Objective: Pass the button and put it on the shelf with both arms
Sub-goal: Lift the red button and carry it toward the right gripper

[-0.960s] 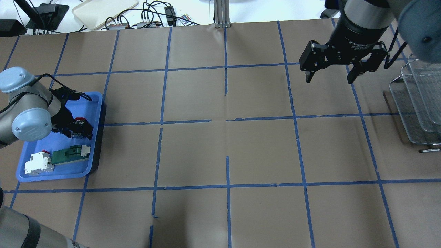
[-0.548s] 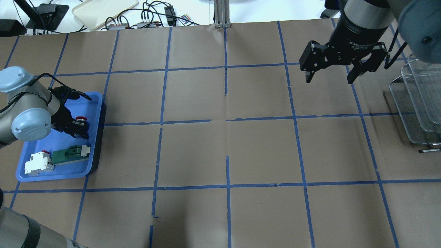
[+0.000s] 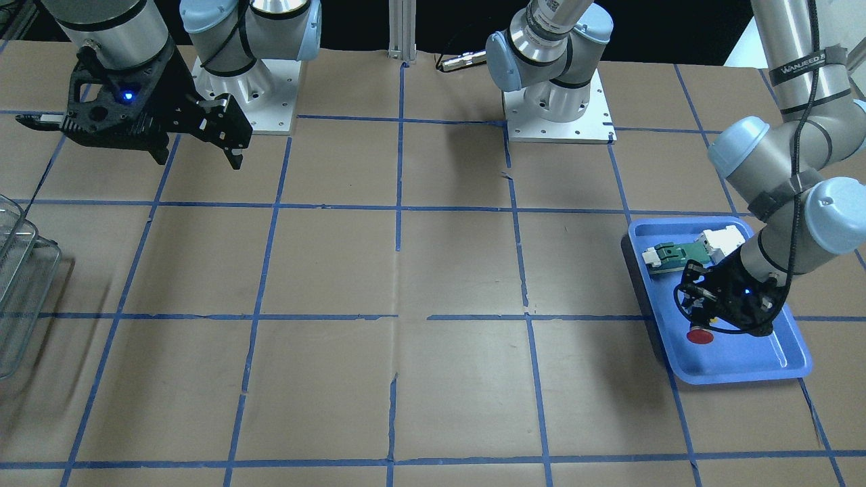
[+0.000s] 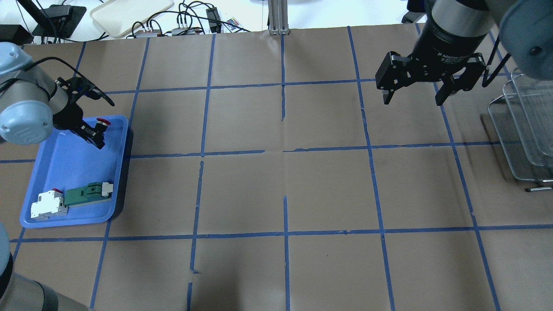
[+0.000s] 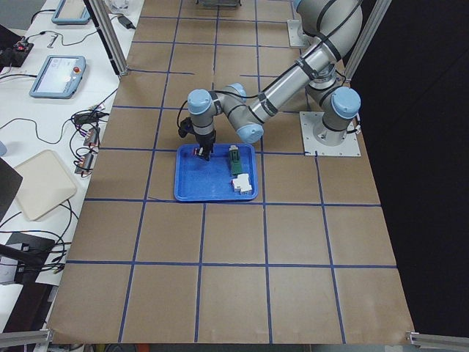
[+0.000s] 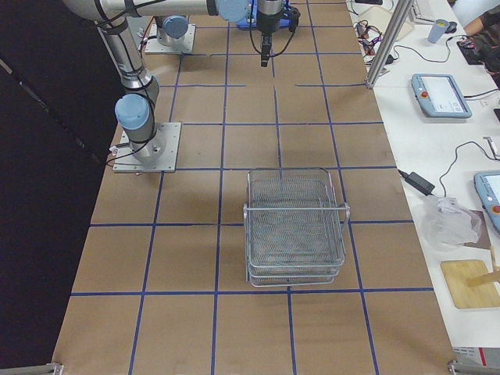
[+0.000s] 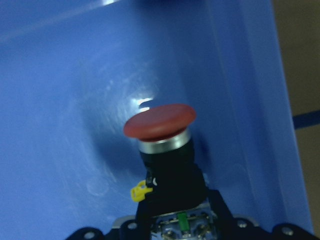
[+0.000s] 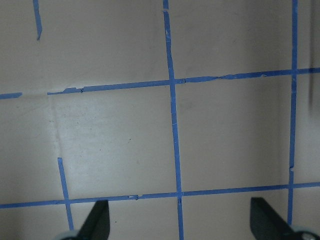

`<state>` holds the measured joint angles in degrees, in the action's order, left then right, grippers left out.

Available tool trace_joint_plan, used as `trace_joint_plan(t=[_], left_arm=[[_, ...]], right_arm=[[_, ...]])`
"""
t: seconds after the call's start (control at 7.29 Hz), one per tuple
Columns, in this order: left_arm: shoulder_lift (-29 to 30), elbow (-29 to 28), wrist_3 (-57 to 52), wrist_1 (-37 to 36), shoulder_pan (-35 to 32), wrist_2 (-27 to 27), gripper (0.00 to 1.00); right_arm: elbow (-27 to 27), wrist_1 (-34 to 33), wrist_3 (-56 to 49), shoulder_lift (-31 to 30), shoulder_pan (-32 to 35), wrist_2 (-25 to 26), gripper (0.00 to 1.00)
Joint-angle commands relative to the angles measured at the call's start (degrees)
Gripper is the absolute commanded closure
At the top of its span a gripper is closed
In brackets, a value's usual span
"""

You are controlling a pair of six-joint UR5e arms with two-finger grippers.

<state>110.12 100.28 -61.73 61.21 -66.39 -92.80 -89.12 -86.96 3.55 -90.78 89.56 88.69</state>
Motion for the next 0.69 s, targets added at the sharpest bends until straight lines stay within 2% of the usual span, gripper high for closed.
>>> trace_joint_plan(t=[0.0, 0.14, 0.27, 0.41, 0.55], left_arm=[[-0.35, -6.04, -17.5, 4.97, -11.16, 0.08, 1.0], [-1.22, -7.71, -17.55, 6.1, -16.35, 0.25, 1.0], [-0.62, -9.9, -17.9, 6.29, -19.54, 3.12, 1.0], [0.08, -10.79, -18.42, 6.38, -20.79, 10.63, 1.0], [0.61, -10.98, -21.65, 6.03, -23.24, 11.92, 1.0]], right_arm=[[0.61, 0.03, -0.03, 0.25, 0.0, -0.01, 0.0], [0.44, 0.21, -1.08, 0.69, -0.87, 0.08, 0.0], [0.79, 0.38, -2.65, 0.52, -0.53, -0.01, 0.0], [0.88, -0.14, -9.54, 0.69, -0.96, -0.1, 0.0], [0.88, -1.01, -19.36, 0.78, -2.01, 0.68, 0.0]])
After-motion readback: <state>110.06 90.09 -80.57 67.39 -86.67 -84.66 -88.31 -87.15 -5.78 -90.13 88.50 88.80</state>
